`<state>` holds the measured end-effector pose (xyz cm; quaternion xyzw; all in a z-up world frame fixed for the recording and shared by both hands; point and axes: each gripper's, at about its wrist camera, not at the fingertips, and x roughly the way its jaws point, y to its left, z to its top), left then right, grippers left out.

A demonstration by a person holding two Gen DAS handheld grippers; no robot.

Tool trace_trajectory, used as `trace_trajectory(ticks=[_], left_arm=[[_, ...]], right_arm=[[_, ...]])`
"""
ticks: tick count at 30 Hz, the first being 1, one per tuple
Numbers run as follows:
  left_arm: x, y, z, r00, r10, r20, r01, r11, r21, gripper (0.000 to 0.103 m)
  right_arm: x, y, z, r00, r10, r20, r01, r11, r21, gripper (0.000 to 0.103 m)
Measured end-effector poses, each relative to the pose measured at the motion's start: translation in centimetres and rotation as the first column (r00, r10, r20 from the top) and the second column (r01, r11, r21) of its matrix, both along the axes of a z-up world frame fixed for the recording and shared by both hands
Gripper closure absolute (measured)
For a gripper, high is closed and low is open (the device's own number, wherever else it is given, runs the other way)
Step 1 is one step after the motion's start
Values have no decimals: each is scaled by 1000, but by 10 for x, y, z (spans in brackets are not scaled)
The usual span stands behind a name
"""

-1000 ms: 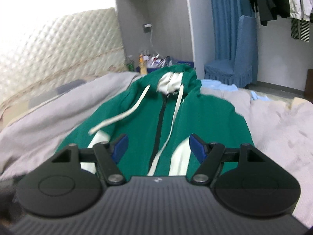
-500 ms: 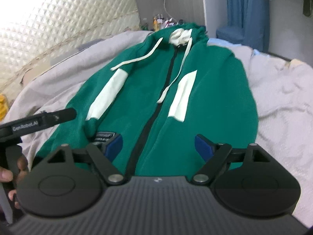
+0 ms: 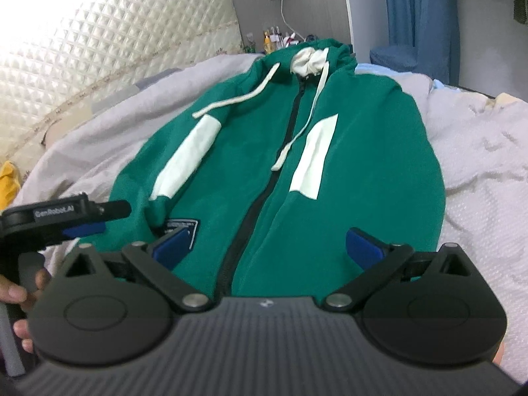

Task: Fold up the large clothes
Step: 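Release the hood with the right gripper and withdraw both grippers, then grasp the hoodie hem with the left gripper while the right gripper grasps it too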

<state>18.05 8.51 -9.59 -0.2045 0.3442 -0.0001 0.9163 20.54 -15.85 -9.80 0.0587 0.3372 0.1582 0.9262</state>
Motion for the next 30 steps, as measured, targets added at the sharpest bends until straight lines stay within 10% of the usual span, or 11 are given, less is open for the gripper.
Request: trace_trajectory(ticks=[16,18,27,30], left_arm=[[31,-51,-30,983,-113,-142,137,975,174,28],[32,-51,-31,983,-107,-148,134,974,185,36],[25,-38,-28,990,-69,-122,84,989,120,87],[13,-22,-16,998,-32,-58,35,998,60,90]], right_arm=[[23,11,-45,983,-24,-182,16,999,-46,22],[19,7,-40,984,-37,-177,34,999,-23,47],[14,-8,-31,975,-101,-199,101,995,-14,86],[12,-13,-20,978,-115,-175,115,993,-9,91]])
